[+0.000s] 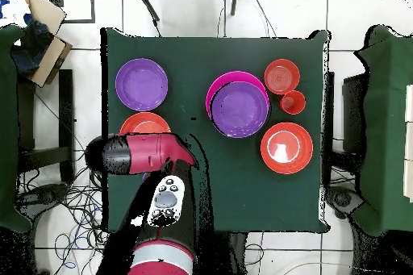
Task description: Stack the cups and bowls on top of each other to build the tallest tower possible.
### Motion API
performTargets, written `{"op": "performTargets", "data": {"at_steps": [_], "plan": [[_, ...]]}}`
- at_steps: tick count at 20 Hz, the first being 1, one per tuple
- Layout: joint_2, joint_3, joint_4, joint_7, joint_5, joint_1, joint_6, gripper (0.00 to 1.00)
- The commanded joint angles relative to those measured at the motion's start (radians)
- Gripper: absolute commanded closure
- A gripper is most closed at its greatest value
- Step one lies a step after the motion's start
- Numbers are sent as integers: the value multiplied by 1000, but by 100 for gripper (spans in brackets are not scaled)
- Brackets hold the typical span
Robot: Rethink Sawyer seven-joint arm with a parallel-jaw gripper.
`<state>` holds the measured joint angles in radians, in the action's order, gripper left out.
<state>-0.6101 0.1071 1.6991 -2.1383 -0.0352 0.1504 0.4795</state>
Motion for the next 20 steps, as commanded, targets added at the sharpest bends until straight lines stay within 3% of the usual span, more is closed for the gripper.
{"op": "performTargets", "data": {"at_steps": [1,4,11,20], "plan": [[119,-61,40,-163,-7,15,-135,0],[145,-46,14,-158,-5,30,-131,0],[196,117,-67,-190,5,142,-11,0],[189,115,-79,-184,-64,172,71,0]]}}
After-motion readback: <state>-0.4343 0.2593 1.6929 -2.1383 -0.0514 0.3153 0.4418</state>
